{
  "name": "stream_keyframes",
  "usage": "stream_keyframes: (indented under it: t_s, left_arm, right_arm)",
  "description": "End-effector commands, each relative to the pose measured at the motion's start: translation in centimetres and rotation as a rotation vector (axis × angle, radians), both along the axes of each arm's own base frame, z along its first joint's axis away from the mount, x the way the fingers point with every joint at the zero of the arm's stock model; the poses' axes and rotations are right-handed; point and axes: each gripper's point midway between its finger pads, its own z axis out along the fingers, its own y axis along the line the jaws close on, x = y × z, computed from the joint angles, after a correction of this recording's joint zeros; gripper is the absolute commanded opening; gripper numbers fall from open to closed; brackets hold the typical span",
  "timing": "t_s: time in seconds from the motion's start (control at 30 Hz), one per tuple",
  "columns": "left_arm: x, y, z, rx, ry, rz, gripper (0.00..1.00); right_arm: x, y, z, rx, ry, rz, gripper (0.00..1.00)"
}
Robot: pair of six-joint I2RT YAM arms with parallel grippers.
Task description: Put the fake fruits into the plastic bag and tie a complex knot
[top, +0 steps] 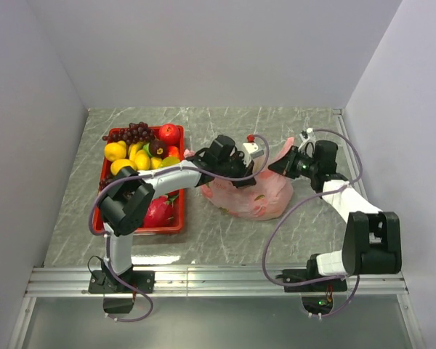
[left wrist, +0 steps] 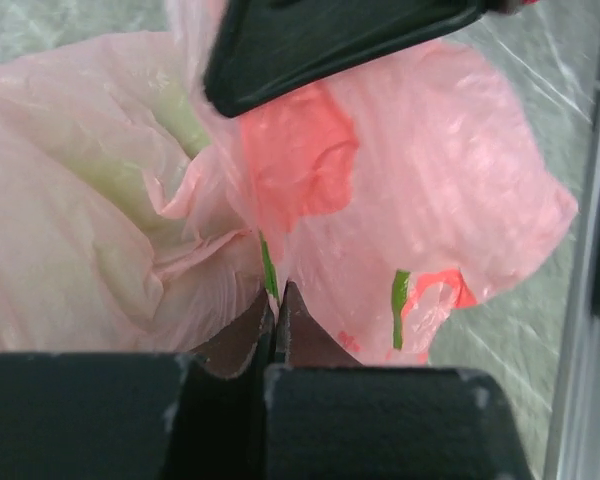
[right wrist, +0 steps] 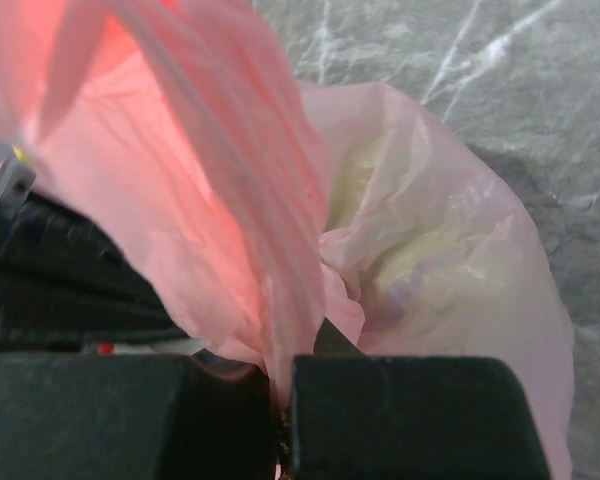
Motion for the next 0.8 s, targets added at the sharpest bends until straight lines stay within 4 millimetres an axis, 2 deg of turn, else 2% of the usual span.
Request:
stream_keyframes:
  t_s: [0.0,0.03,0.1,0.13,0.17,0.23,0.43,0.47,0.5,0.53,0.57,0.6,0.77]
  left_arm:
    - [0.4,-0.1,0.6,-0.006,-0.031,0.108,0.00]
    - [0.5,-0.4,0.4,-0.011,-0.029,0.115,0.00]
    - [0.7,-1.1,0.3,-0.021,-0.011,0.143,0.00]
    - [0.8,-1.4,-0.7,-0.011,0.010,0.143,0.00]
    - [1.2,-2.0,-0.2,-0.023,0.007,0.152,0.00]
    - [1.6,-2.5,-0.8,-0.025,0.043,0.173,0.00]
    - [1.3,-3.8,0.6,-0.096,0.068,0.140,0.00]
    - [0.9,-3.7,0.4,-0.105,0.074,0.130,0.00]
    - [0.6,-4.1,1.2,-0.139,0.076,0.118,0.00]
    - [0.2,-4.2,1.3,-0.150,0.081,0.108,0.00]
    - [-0.1,-4.4,1.0,-0.149,0.088,0.104,0.00]
    - [-0.2,-4.5,0.7,-0.149,0.107,0.111,0.00]
    - [0.3,-5.6,1.3,-0.200,0.158,0.141,0.00]
  right_arm:
    - [4.6,-1.5,0.9,0.026,-0.013,-0.191,0.00]
    - [5.4,-1.4,1.4,0.030,-0.016,-0.200,0.00]
    - [6.5,-2.1,0.1,0.016,0.044,-0.255,0.00]
    - [7.2,-1.3,0.7,0.011,0.035,-0.245,0.00]
    - [7.3,-1.0,0.4,0.004,0.055,-0.242,0.00]
    - [7.9,-1.1,0.0,-0.026,0.071,-0.254,0.00]
    - [9.4,-0.7,2.0,-0.057,0.031,-0.220,0.00]
    - [9.7,-0.2,2.8,-0.055,0.001,-0.182,0.00]
    - [9.9,0.3,2.3,-0.068,0.010,-0.160,0.00]
    - [10.4,0.7,3.0,-0.077,-0.014,-0.137,0.00]
    - [10.4,1.2,2.8,-0.095,-0.029,-0.098,0.00]
    - [10.7,1.3,2.4,-0.105,-0.028,-0.087,0.00]
    - [11.4,3.4,3.2,-0.125,-0.082,-0.023,0.00]
